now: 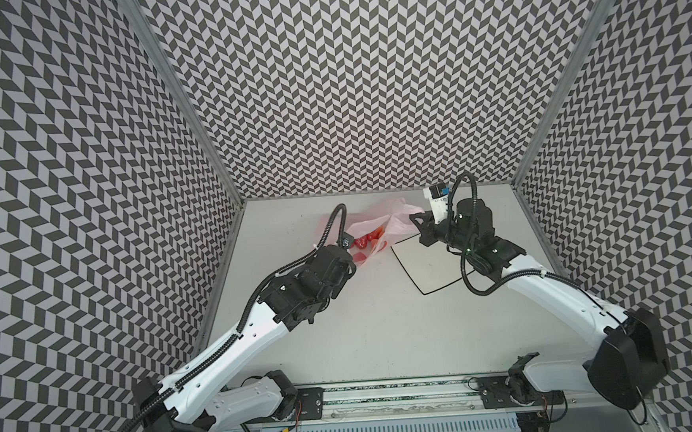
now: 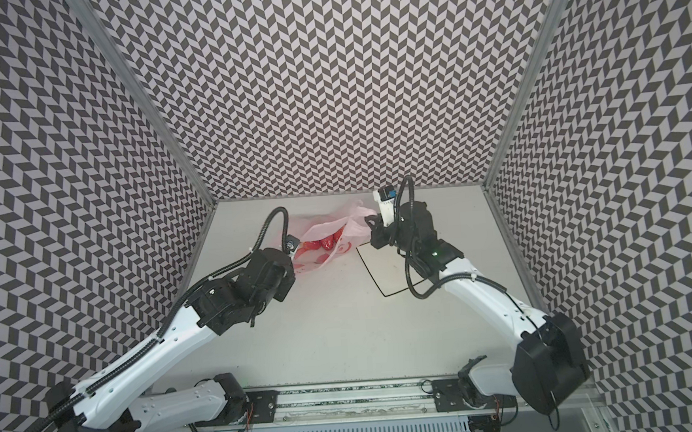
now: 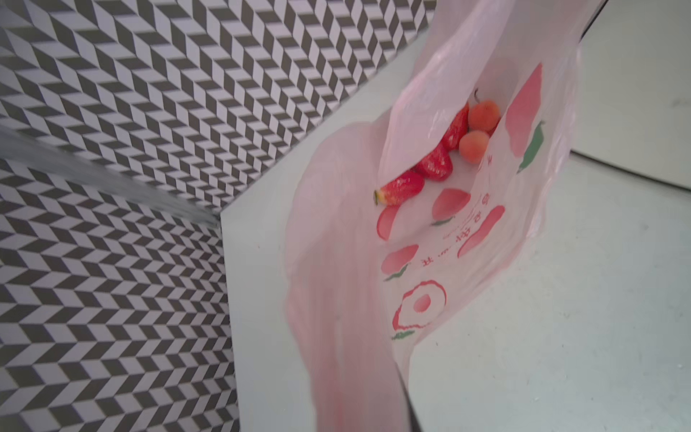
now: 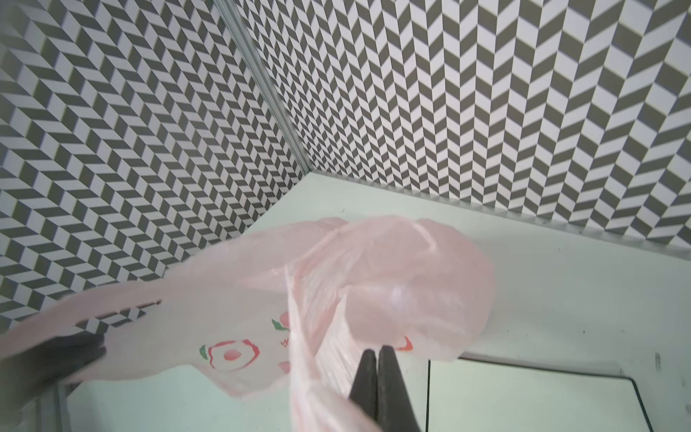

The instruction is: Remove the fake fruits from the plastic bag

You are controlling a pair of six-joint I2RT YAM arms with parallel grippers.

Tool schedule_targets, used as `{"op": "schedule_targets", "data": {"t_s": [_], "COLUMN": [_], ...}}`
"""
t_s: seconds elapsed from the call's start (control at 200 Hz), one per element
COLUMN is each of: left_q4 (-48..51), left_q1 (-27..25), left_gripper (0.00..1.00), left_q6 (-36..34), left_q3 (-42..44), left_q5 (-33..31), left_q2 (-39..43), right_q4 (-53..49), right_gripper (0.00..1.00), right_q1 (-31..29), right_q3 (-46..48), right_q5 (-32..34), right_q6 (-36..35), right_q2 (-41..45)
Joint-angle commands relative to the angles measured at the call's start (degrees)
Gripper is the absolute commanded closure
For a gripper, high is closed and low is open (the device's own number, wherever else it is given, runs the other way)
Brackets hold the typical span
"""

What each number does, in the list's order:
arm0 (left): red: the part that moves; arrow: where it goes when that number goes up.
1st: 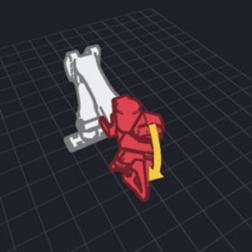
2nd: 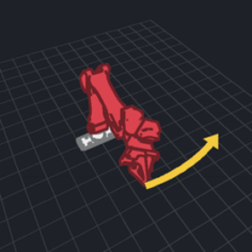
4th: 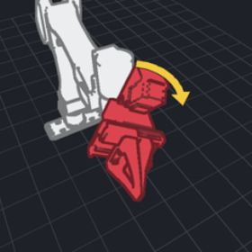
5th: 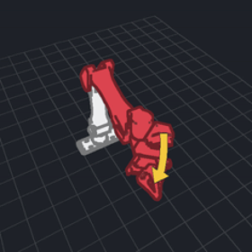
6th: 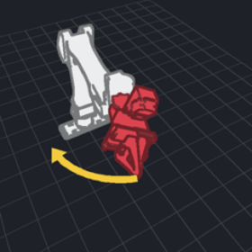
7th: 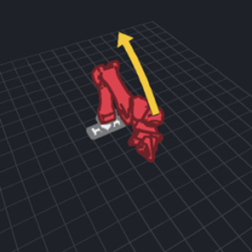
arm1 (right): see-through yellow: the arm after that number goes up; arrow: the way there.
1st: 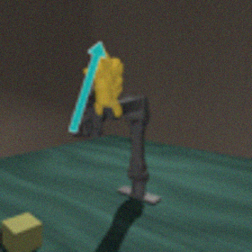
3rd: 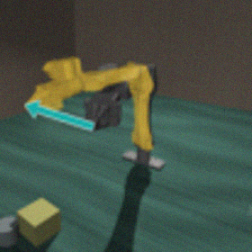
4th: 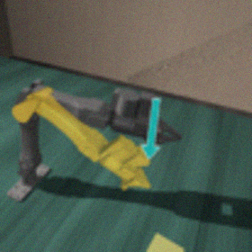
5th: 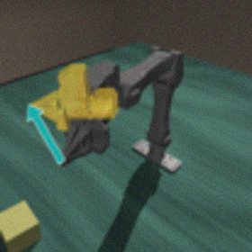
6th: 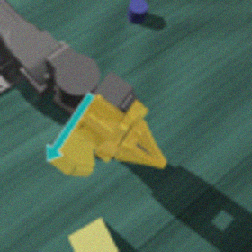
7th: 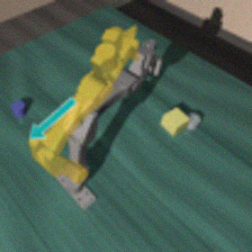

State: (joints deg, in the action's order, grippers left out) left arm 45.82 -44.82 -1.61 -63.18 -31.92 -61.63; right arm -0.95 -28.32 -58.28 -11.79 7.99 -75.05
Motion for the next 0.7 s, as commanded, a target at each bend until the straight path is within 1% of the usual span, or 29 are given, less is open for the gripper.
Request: {"op": "schedule_targets", "data": {"t_s": [0.0,0.1,0.22,0.315,0.341,0.416,0.516,0.596,0.631,0.696], "left_q4": [-8.36,-15.05,-23.42,-30.22,-32.01,-37.66,-44.70,-48.88,-50.23,-51.36], "left_q1": [2.93,6.58,12.60,18.54,20.08,24.13,29.09,32.93,33.87,34.09], "left_gripper": [1.00,1.00,1.00,1.00,1.00,1.00,1.00,1.00,1.00,1.00], "left_q6": [5.53,11.42,18.80,23.87,26.22,30.26,34.83,38.44,39.44,39.14], "left_q3": [0.60,2.67,6.79,10.80,11.92,15.54,20.84,23.48,24.19,24.26], "left_q5": [8.42,17.80,29.85,39.70,42.07,48.08,53.75,57.92,58.61,58.43], "left_q2": [1.77,3.86,6.12,7.74,8.17,9.63,11.29,11.44,11.28,11.43], "right_q4": [-0.72,-1.25,-1.18,-2.09,-2.43,-3.97,-4.33,-3.30,-2.63,-1.28], "right_gripper": [1.00,1.00,1.00,1.00,1.00,0.99,0.98,0.98,0.97,0.96], "right_q1": [0.15,0.18,0.11,0.19,0.18,0.11,0.12,0.13,0.14,0.32], "right_q3": [2.66,5.47,8.63,8.64,8.29,6.58,4.50,2.72,1.91,0.72], "right_q5": [0.27,1.14,2.10,0.81,0.20,-1.47,-2.27,-2.35,-2.42,-2.82], "right_q6": [0.83,2.40,4.47,5.64,5.81,5.51,5.10,5.49,5.81,6.29], "right_q2": [3.17,4.76,4.71,3.16,2.69,0.90,-1.32,-2.83,-3.47,-4.38]}}
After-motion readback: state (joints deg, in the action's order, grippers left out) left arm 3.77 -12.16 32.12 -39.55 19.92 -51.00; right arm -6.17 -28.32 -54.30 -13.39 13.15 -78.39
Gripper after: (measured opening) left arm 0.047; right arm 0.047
